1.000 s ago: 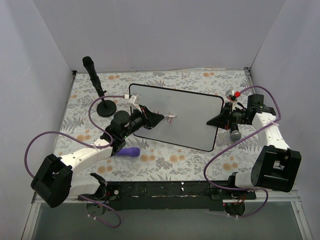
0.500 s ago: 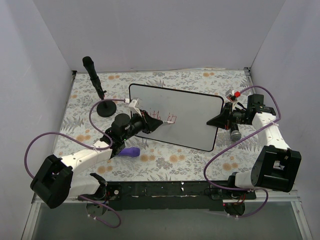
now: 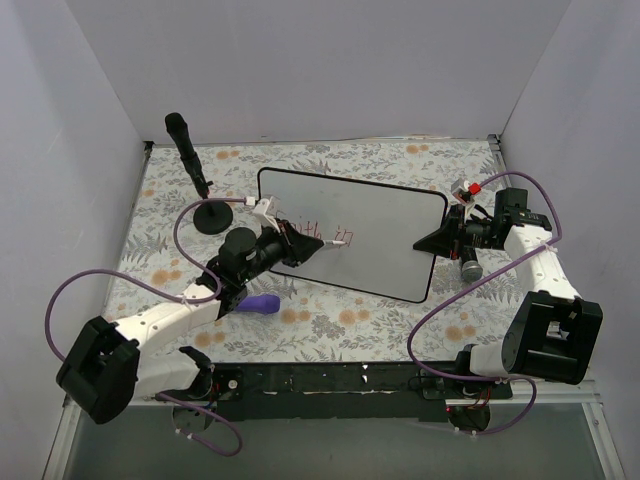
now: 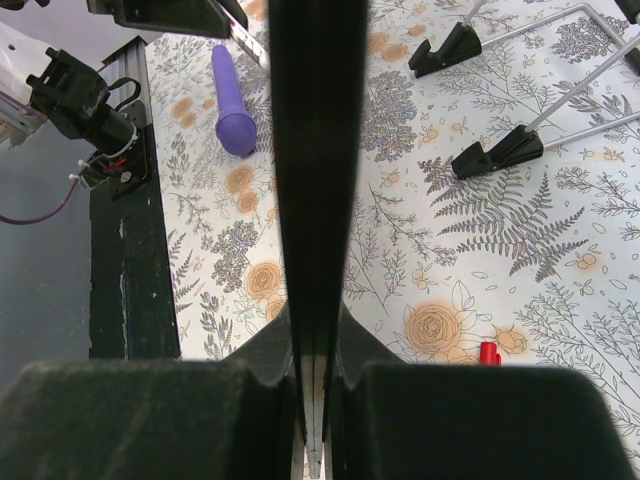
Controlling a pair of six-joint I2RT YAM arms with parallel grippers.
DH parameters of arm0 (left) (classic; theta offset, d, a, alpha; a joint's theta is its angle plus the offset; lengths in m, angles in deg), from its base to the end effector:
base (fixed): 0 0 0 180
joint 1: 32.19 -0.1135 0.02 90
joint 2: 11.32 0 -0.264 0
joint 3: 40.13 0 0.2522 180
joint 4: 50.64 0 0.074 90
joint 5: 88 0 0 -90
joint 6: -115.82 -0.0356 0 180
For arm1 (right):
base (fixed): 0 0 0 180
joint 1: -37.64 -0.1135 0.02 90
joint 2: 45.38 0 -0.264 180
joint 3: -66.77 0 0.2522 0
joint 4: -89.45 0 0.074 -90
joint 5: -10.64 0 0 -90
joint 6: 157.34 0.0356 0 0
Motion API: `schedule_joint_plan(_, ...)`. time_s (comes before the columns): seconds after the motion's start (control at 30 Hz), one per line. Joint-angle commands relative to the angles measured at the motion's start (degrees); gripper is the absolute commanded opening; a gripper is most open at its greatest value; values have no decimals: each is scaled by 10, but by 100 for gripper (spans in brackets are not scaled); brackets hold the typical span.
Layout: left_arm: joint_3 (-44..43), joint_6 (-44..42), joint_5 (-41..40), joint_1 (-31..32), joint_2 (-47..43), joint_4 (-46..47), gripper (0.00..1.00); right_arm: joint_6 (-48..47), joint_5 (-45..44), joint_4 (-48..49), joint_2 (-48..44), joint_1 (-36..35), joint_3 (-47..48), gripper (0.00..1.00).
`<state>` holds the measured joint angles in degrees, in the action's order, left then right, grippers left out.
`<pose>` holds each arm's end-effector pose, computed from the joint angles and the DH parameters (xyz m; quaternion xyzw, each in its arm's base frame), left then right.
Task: Write a sentence on the whiteboard
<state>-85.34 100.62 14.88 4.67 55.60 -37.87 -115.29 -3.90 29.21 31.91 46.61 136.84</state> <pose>0.2018 -0.1612 0.2462 -0.1766 0.7379 -0.5822 0.2921 0.2463 -0.0040 0.2627 -0.3715 0.6913 0.4540 0.4219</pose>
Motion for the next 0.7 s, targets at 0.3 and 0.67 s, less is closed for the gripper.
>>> schedule_joint_plan(0.3,-12,2,9,-2,-137,-34,0,-16,-15,10,-22,-4,-1,1)
schedule_joint_plan(0.67,55,39,-34,-3,-236,-39,0,-14,-18,15,-23,-3,-6,1)
